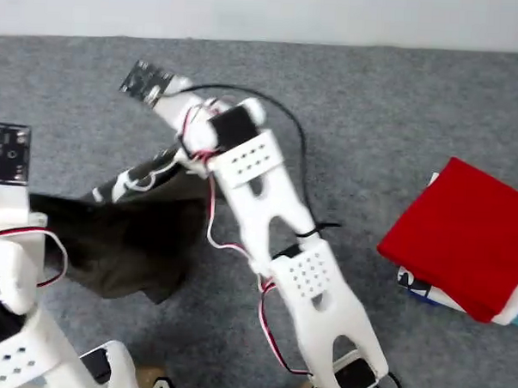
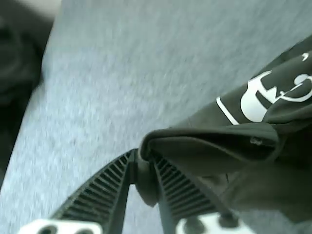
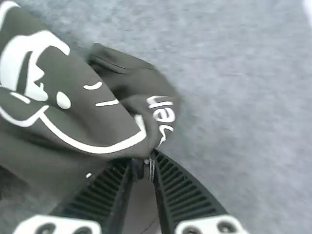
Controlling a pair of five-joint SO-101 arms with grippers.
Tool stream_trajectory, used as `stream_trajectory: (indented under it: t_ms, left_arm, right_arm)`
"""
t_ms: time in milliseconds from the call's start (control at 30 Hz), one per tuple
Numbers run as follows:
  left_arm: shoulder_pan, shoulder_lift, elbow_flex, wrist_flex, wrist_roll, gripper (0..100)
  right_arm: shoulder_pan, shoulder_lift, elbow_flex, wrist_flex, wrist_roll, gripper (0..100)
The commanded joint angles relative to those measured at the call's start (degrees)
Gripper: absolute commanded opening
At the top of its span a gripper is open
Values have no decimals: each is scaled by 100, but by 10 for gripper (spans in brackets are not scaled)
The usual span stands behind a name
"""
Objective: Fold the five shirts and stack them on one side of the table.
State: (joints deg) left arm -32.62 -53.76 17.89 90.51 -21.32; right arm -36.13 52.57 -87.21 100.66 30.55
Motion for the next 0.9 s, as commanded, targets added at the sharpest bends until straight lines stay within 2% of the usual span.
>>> stream_trajectory:
  t_ms: [0,200,333,467,567,633,767,867]
  left_arm:
    - [492,-97,-418,-352,79,13]
    - [668,-53,-382,-677,-114,13]
    - [668,-53,66,-686,-440,13]
    - [668,-53,822,-686,-809,13]
    - [668,-53,1270,-686,-1011,13]
    - [668,-97,1455,-686,-1081,13]
    - [633,-97,1534,-677,-1081,13]
    - [633,-88,1534,-712,-1081,13]
  right_arm:
    - [312,-1455,677,242,290,8]
    - [497,-3204,3279,224,853,8]
    - [479,-3688,5143,198,1029,8]
    - [514,-3582,6022,-92,1011,9]
    - [673,-3301,6163,-295,888,17]
    - [725,-3187,6127,-224,712,75]
    - [769,-3248,6057,251,396,277]
    - [945,-3662,6057,233,158,318]
